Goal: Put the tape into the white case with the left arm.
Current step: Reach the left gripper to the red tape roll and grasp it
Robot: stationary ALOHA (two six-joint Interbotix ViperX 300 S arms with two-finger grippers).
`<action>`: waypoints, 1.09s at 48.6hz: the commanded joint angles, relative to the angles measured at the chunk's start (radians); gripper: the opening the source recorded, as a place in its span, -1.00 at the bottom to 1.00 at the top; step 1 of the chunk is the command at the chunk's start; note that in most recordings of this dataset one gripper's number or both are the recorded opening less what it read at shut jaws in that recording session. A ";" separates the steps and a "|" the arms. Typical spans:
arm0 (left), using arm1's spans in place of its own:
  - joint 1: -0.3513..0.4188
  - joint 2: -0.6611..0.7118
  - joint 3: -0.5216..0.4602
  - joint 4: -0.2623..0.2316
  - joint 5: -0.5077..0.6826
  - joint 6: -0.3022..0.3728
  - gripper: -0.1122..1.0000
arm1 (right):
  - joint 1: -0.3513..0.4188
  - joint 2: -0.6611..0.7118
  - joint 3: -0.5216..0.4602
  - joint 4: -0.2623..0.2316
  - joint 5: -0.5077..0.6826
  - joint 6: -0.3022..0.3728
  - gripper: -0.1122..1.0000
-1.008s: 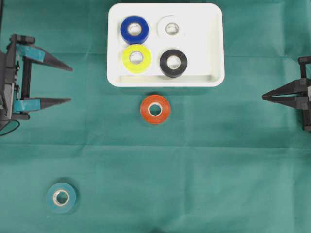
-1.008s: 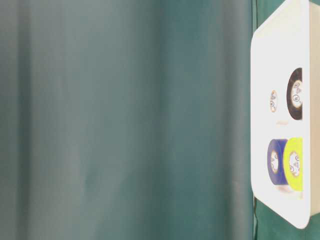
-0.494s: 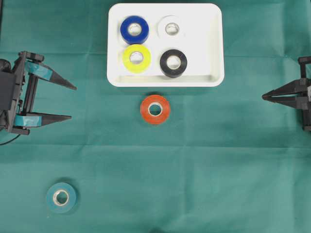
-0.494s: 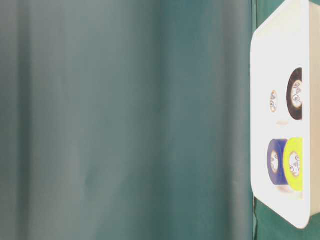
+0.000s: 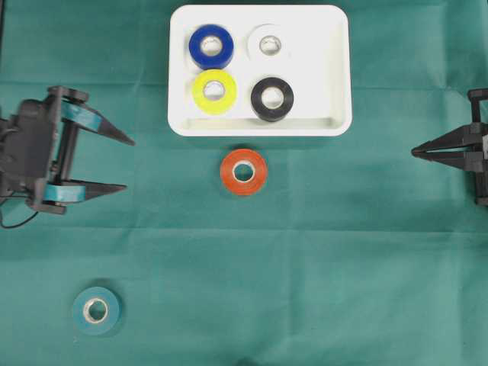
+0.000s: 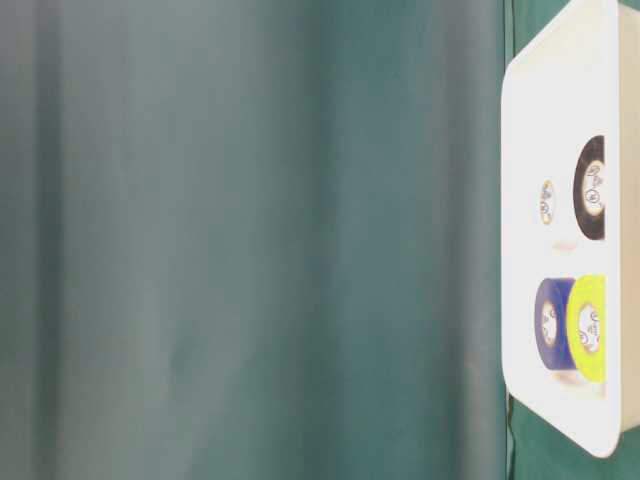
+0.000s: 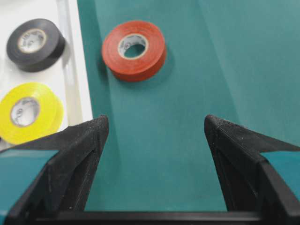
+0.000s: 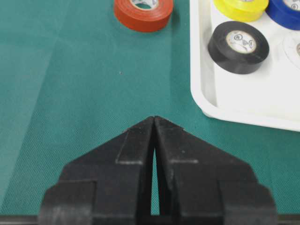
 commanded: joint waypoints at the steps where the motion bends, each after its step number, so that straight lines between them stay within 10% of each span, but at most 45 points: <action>1: -0.003 0.052 -0.055 -0.002 -0.014 0.002 0.69 | -0.002 0.008 -0.011 0.000 -0.011 0.002 -0.97; 53: -0.003 0.595 -0.436 -0.002 0.000 0.002 0.69 | -0.002 0.006 -0.009 0.000 -0.011 0.002 -0.97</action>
